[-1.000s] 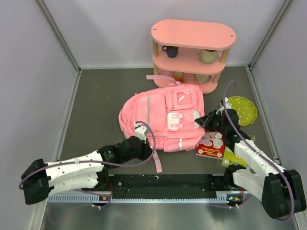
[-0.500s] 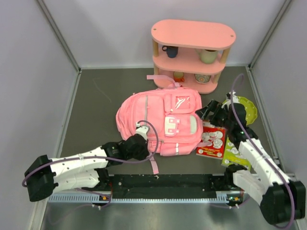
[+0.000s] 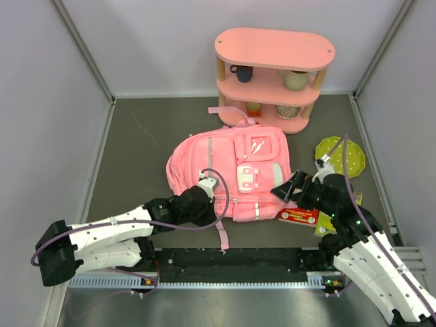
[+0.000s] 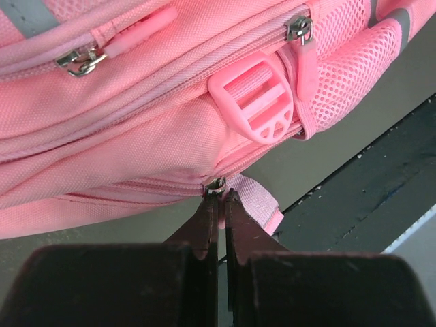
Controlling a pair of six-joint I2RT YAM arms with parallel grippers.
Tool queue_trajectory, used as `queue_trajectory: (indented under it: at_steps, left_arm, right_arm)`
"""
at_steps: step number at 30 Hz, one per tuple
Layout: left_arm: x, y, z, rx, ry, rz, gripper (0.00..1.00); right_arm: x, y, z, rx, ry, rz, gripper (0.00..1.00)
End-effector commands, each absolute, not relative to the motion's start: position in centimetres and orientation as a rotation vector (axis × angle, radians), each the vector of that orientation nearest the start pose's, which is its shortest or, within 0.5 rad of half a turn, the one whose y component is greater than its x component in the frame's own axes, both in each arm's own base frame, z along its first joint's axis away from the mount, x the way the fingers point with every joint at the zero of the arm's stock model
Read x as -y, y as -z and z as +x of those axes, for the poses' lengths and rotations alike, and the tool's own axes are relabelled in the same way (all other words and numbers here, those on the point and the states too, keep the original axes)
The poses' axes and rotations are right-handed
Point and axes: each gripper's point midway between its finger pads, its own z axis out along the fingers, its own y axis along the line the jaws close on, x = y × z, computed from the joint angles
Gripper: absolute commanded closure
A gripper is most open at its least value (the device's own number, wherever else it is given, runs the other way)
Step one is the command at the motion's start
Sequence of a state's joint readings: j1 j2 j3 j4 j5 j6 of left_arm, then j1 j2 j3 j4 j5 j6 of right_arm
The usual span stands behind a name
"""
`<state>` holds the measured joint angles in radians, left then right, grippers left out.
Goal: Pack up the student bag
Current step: Unzip the student bag at the center of the board.
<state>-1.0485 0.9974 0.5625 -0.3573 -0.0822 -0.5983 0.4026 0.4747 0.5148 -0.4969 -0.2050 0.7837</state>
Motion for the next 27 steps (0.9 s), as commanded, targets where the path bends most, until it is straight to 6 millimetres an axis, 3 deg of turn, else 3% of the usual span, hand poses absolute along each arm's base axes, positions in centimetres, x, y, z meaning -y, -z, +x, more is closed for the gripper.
queue_trajectory:
  at_steps: [1, 3, 4, 5, 7, 10, 11, 12, 14, 17, 18, 21, 23, 24, 26, 27]
  left_arm:
    - [27.6, -12.6, 13.3, -2.308, 0.851, 0.551, 1.00]
    - [27.9, -12.7, 13.4, -2.302, 0.863, 0.538, 1.00]
    - [27.9, -12.8, 13.6, -2.294, 0.861, 0.528, 1.00]
    - [28.0, -12.9, 13.9, -2.288, 0.852, 0.513, 1.00]
    - [27.7, -12.4, 14.9, -2.269, 0.806, 0.458, 1.00]
    - [27.1, -12.3, 15.0, -2.296, 0.791, 0.393, 1.00]
    - [27.0, -12.4, 14.9, -2.301, 0.799, 0.364, 1.00]
    - [26.9, -12.4, 14.8, -2.307, 0.805, 0.356, 1.00]
    - [27.5, -13.0, 14.5, -2.297, 0.848, 0.386, 1.00]
    - [28.7, -13.9, 14.0, -2.317, 0.903, 0.413, 1.00]
    - [29.7, -15.5, 13.9, -2.296, 0.951, 0.437, 1.00]
    - [31.1, -15.3, 13.0, -2.288, 0.928, 0.522, 1.00]
    - [31.5, -15.1, 12.5, -2.302, 0.920, 0.528, 1.00]
    - [31.9, -15.7, 12.4, -2.296, 0.942, 0.520, 1.00]
    - [32.2, -16.4, 11.9, -2.267, 0.967, 0.503, 1.00]
    - [32.2, -16.5, 12.1, -2.256, 0.965, 0.479, 1.00]
  right_arm:
    - [-14.7, -14.3, 16.0, -2.348, -0.788, 0.297, 0.01]
    - [-14.4, -14.5, 15.8, -2.393, -0.665, 0.268, 0.01]
    - [-13.1, -14.4, 16.1, -2.383, -0.560, 0.300, 0.01]
    - [-13.1, -15.0, 16.5, -2.361, -0.566, 0.350, 0.01]
    - [-12.7, -16.5, 17.5, -2.253, -0.611, 0.526, 0.01]
    - [-14.1, -19.0, 16.5, -2.174, -0.853, 0.615, 0.01]
    - [-14.8, -19.4, 16.4, -2.137, -0.966, 0.726, 0.01]
    - [-15.3, -18.2, 15.7, -2.156, -1.032, 0.761, 0.01]
    - [-16.2, -18.4, 14.7, -2.121, -1.212, 0.879, 0.01]
    - [-18.9, -16.8, 13.9, -2.179, -1.372, 0.840, 0.01]
    - [-19.2, -15.9, 14.0, -2.192, -1.363, 0.818, 0.01]
    - [-19.8, -13.3, 14.2, -2.263, -1.236, 0.761, 0.01]
    - [-21.0, -13.0, 14.0, -2.290, -1.273, 0.824, 0.01]
    - [-21.7, -12.3, 13.8, -2.326, -1.248, 0.824, 0.01]
    - [-23.1, -13.1, 13.7, -2.300, -1.282, 0.852, 0.01]
    - [-23.6, -12.5, 13.5, -2.291, -1.227, 0.838, 0.01]
